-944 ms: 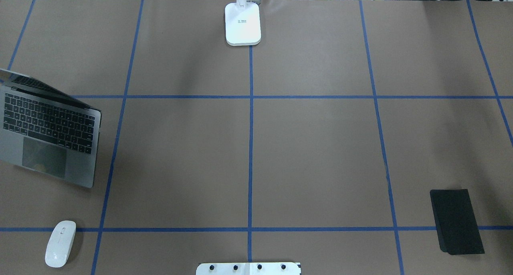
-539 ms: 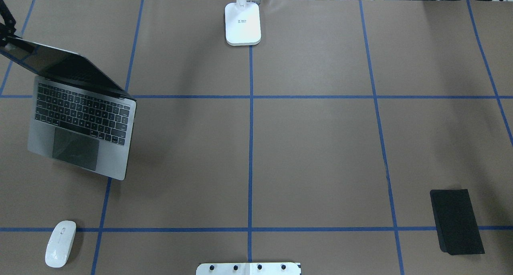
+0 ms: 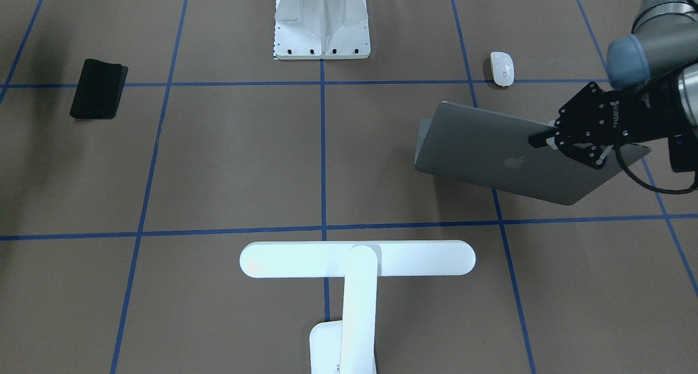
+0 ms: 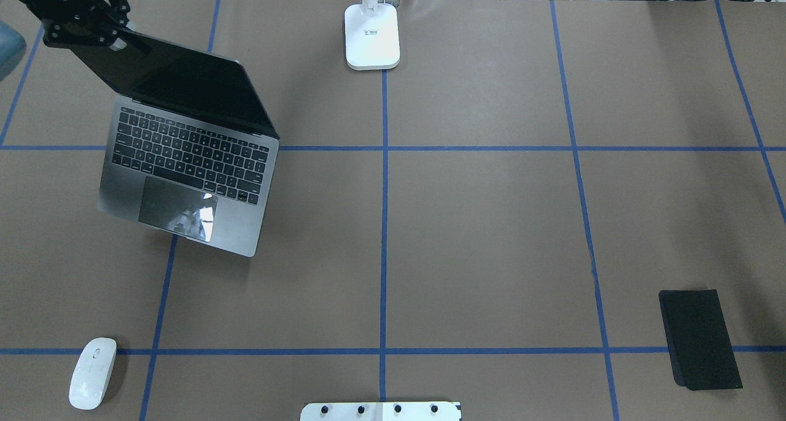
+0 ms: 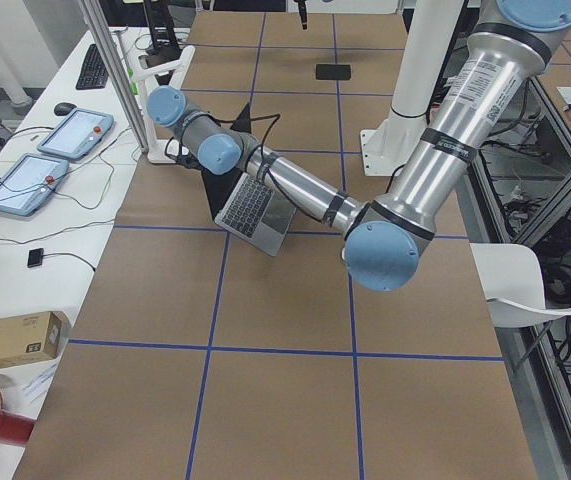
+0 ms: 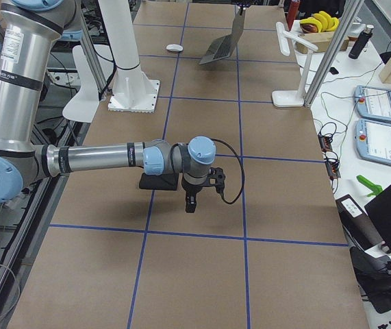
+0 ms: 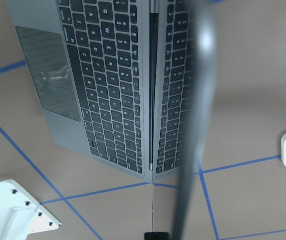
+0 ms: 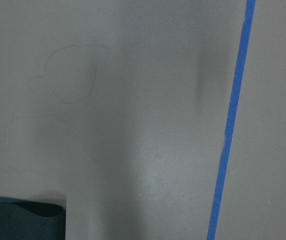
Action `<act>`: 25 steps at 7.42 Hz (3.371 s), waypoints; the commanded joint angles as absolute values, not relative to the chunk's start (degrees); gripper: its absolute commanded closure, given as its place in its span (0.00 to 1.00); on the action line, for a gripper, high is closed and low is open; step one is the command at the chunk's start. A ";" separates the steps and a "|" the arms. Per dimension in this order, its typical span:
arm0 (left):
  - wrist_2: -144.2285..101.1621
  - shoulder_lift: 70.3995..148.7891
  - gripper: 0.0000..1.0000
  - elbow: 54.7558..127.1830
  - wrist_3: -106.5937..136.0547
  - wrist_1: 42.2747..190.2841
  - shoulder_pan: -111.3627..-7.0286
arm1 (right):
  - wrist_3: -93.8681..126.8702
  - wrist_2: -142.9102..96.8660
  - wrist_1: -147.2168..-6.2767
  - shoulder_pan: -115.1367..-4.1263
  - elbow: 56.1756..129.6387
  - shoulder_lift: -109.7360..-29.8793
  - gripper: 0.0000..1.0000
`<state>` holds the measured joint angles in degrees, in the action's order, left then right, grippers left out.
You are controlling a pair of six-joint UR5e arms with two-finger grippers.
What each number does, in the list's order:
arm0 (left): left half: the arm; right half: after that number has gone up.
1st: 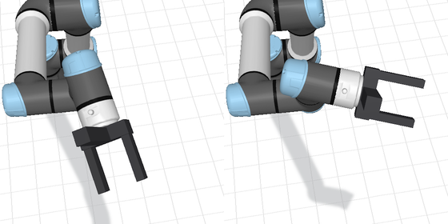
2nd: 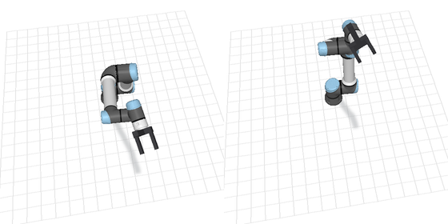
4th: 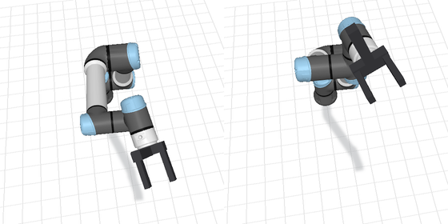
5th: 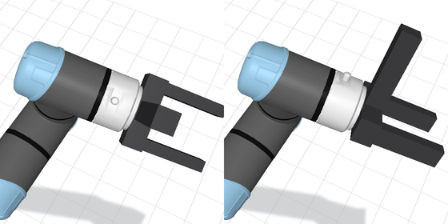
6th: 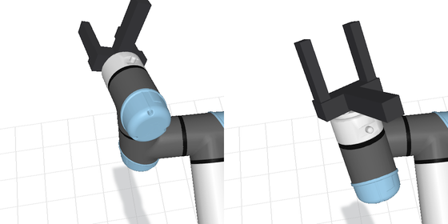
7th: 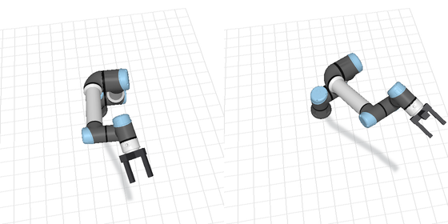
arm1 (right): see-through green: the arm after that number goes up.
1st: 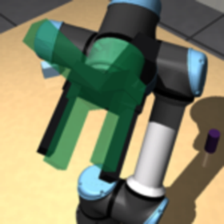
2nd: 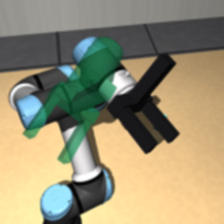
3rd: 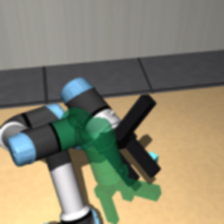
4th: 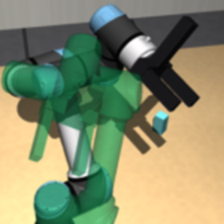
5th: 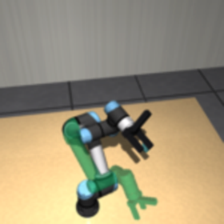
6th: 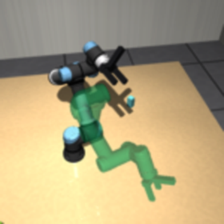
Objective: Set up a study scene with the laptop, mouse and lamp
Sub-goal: 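Carry the laptop with the left gripper toward the white lamp, then lower the laptop in front of the lamp and open the left gripper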
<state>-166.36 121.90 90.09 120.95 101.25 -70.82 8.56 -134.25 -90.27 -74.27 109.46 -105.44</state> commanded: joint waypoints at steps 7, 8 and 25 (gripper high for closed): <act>-141.63 133.76 1.00 86.05 144.31 113.20 -55.39 | 8.53 -134.30 -90.44 -74.27 109.25 -106.26 0.00; -138.29 134.03 1.00 85.70 145.19 114.07 -53.98 | 8.53 -134.30 -90.44 -74.27 108.90 -106.26 0.00; -106.19 140.18 1.00 68.65 156.53 139.92 -42.71 | 8.53 -134.82 -90.26 -74.09 107.23 -105.56 0.00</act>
